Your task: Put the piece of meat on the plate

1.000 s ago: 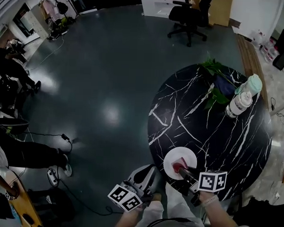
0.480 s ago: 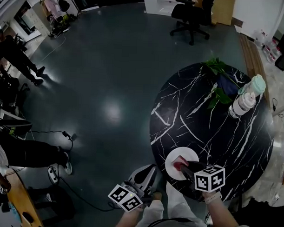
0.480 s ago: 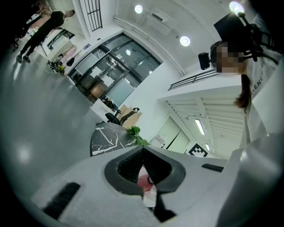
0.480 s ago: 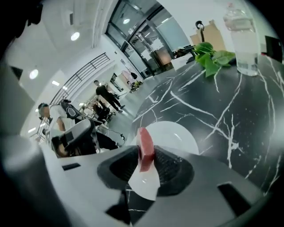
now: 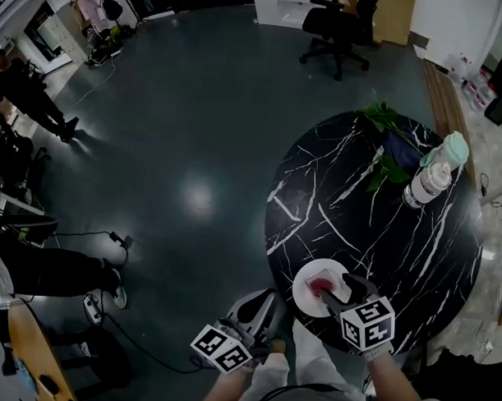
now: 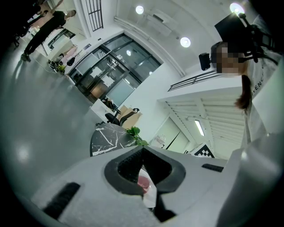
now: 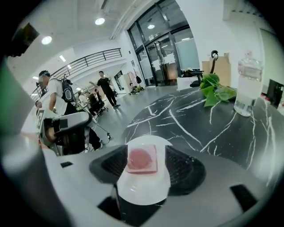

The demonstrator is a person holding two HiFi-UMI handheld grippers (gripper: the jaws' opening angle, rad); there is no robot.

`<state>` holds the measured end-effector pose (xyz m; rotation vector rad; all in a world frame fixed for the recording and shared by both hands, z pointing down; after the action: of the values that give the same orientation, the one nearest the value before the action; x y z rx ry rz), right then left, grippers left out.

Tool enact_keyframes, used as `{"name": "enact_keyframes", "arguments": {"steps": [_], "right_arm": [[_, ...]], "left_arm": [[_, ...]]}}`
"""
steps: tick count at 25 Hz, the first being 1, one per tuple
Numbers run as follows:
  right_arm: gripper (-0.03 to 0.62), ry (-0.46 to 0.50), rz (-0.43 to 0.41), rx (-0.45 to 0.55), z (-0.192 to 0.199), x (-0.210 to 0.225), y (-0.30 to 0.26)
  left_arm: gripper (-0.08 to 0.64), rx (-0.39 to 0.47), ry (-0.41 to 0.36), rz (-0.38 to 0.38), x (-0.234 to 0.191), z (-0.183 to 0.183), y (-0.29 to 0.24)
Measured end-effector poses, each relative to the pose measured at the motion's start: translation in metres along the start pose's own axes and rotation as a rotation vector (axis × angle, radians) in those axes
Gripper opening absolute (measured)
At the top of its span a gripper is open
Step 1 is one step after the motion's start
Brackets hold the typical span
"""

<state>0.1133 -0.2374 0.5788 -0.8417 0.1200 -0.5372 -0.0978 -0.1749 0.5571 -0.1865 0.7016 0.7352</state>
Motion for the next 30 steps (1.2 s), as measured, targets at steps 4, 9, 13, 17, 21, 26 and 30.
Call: {"name": "enact_keyframes", "arguments": {"steps": [4,9,13,17,21,26,30], "right_arm": [[0.238,-0.046,-0.073,0.012,-0.002,-0.005,0.01],[0.238,-0.093,-0.123,0.019,0.001,-0.011,0.025],[0.183,-0.1,-0.138,0.056,0.001,-0.016,0.042],[0.046,-0.128,-0.13,0.113,-0.004,-0.018,0.061],[0.029,-0.118,-0.153,0.202,-0.014,-0.028,0.085],[0.017,-0.093,-0.156,0.294,-0.022,-0.04,0.111],[0.012,-0.074,-0.122,0.332,-0.021,-0.047,0.123]], "left_arm": [[0.009,0.004,-0.004,0.004,0.002,-0.002,0.002],[0.009,0.001,-0.014,0.019,0.008,-0.004,0.004],[0.009,-0.001,-0.019,0.032,0.017,-0.006,0.007],[0.009,-0.004,-0.024,0.057,0.026,-0.01,0.01],[0.009,-0.003,-0.028,0.086,0.038,-0.017,0.011],[0.009,0.0,-0.046,0.16,0.052,-0.026,0.004],[0.009,-0.005,-0.063,0.199,0.06,-0.031,-0.003]]}}
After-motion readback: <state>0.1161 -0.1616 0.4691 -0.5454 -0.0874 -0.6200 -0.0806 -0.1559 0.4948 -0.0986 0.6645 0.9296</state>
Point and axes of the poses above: the fingertips, and each gripper's own axes: y backward along the fingers, x to its right, z out of its underside, the point moved 7 cm from there along y, backward along the fingers, and after that the axes turned 14 degrees about z, right-handed, at the moved point
